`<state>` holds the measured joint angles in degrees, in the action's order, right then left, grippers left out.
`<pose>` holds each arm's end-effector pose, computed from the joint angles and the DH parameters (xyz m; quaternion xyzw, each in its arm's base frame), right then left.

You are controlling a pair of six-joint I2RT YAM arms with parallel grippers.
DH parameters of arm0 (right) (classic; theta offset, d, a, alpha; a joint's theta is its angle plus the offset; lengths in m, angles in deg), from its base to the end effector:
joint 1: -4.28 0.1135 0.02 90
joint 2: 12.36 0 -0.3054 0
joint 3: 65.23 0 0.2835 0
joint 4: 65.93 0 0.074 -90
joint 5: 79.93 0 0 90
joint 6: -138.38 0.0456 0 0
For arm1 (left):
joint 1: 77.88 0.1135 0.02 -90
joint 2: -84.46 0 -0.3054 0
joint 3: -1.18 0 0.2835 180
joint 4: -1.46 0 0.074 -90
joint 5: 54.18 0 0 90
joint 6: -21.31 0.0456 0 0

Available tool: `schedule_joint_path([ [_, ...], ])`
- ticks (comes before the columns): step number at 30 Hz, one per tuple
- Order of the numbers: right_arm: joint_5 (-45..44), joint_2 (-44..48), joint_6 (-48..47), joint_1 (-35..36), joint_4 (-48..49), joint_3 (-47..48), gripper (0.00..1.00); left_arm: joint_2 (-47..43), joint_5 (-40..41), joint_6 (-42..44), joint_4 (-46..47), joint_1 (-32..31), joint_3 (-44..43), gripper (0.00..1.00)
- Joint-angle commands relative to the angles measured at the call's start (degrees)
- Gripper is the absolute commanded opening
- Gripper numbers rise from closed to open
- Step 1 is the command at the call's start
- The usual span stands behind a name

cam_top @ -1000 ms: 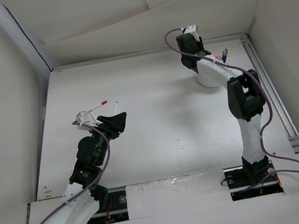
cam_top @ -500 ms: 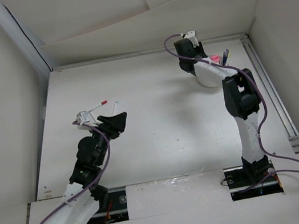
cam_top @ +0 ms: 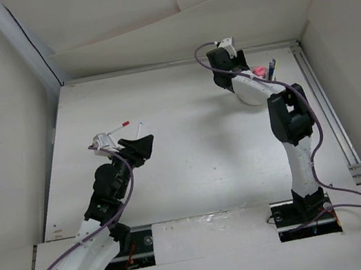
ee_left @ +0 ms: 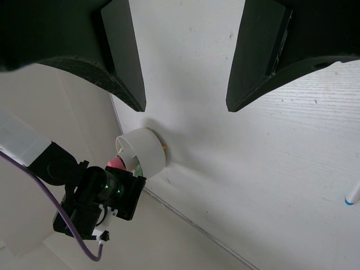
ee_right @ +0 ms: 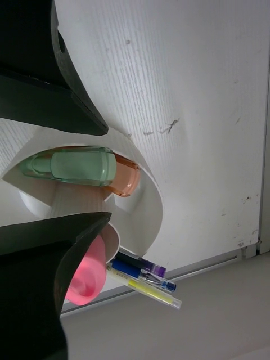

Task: Sort the stationery into containers
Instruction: Place the stationery into the container, then grab a piece of stationery with the left arm

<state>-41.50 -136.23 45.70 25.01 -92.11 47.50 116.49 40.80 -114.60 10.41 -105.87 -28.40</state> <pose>0.5268 0.1612 0.2503 0.0253 0.8293 -0.3223 0.4557 0.1458 -0.0730 0.2769 -0.1356 0.6521 -0.4249 0.6130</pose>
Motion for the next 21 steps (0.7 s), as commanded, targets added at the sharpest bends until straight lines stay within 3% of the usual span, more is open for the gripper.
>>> schedule_joint_path([
  [1,1.03,6.0,1.88,1.42,-0.45,0.65,0.63,-0.21,-0.4,0.38,2.91,0.21,-0.12,0.56],
  [9,7.69,14.09,7.07,5.63,-2.39,-3.3,0.64,2.5,2.32,0.38,2.91,0.21,-0.12,0.56],
  [11,10.16,15.5,7.86,7.65,-2.39,-5.48,0.6,3.21,3.28,0.38,2.91,0.21,-0.12,0.54],
  [14,17.45,17.96,9.79,10.9,-0.99,-10.31,0.27,5.4,4.61,0.91,2.91,0.21,-0.12,0.53],
  [15,18.95,19.01,10.75,11.95,-0.2,-11.81,0.04,5.93,5.3,0.91,2.39,0.21,-0.82,0.53],
  [16,20.36,19.54,11.29,12.92,1.46,-13.31,0.0,6.55,5.31,0.91,1.6,0.21,-0.83,0.52],
  [21,24.23,24.2,12.7,19.17,5.96,-22.36,0.0,12.51,7.59,1.43,-3.14,0.21,-6.62,0.51],
])
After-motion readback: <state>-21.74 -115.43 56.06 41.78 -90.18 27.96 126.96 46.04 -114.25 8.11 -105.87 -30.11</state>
